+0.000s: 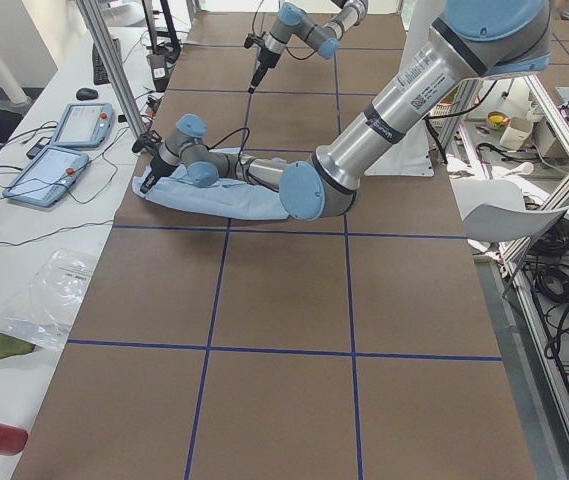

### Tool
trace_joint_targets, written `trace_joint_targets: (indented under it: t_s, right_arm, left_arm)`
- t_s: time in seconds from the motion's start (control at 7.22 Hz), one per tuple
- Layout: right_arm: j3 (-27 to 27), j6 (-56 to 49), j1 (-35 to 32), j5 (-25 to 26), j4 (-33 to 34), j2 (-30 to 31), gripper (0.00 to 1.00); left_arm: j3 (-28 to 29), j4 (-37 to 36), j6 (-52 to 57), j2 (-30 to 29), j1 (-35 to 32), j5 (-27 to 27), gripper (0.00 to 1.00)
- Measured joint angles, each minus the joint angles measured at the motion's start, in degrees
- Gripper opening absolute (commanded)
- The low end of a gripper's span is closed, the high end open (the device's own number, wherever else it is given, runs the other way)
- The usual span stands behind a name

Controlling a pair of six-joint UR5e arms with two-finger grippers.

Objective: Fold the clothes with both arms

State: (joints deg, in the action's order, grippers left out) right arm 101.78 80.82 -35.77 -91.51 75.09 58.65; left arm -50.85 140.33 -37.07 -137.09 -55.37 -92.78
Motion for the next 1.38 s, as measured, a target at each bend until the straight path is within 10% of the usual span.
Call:
trace_joint_targets:
  t_s: [0.83, 1.38]
  right_arm:
    - [-39.9, 3.9, 3.8, 3.5, 9.7, -37.6, 1.00]
    - [-51.0, 1.7, 6.0, 10.0, 4.0, -39.8, 0.83]
  left_arm:
    - [-17.9, 1.8, 11.4, 18.3, -6.5, -13.7, 1.00]
    - [-24.9, 1.8, 13.6, 26.0, -9.2, -17.1, 1.00]
